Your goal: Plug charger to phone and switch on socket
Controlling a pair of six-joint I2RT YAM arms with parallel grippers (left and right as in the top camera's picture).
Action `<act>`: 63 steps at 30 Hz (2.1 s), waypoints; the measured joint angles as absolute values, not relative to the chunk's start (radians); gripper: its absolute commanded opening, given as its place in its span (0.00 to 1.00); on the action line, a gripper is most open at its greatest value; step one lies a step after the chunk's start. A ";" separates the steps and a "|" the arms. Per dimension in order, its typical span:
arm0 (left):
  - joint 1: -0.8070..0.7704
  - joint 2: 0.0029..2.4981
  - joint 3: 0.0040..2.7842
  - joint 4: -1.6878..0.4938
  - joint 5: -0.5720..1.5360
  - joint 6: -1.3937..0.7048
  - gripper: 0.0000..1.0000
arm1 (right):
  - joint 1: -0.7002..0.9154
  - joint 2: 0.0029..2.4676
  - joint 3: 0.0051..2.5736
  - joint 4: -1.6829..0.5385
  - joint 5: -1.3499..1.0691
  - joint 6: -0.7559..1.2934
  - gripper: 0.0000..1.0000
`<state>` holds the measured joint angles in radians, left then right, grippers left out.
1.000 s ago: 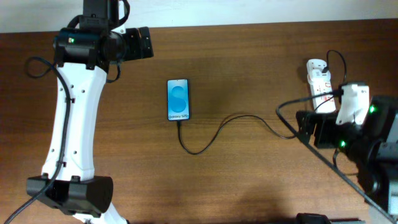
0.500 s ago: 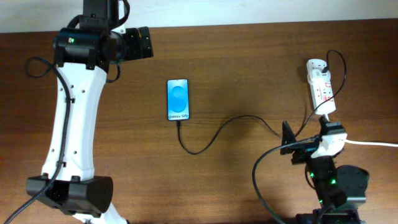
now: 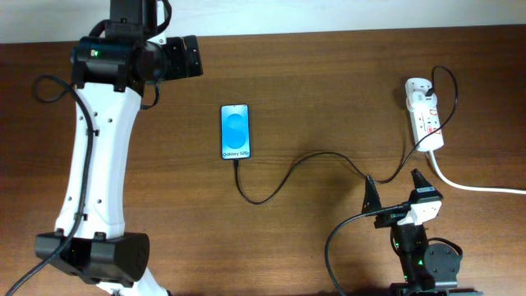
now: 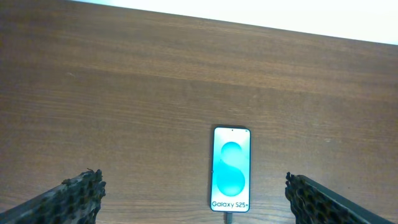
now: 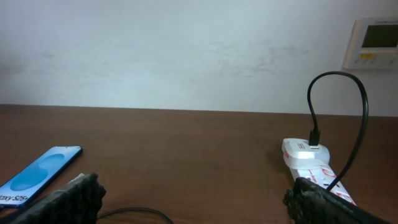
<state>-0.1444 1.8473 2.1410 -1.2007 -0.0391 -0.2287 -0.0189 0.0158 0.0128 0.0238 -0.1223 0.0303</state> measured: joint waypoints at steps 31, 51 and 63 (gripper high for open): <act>-0.144 1.846 2.141 -1.300 -0.043 -0.229 0.99 | -0.017 0.014 0.010 -0.064 -0.101 0.030 0.98; -0.052 0.783 0.788 -0.502 -0.052 -0.112 1.00 | -0.016 0.014 0.011 -0.067 -0.094 0.030 0.98; -0.048 0.321 0.232 -0.026 -0.026 0.028 0.99 | -0.016 0.012 0.011 -0.067 -0.094 0.030 0.98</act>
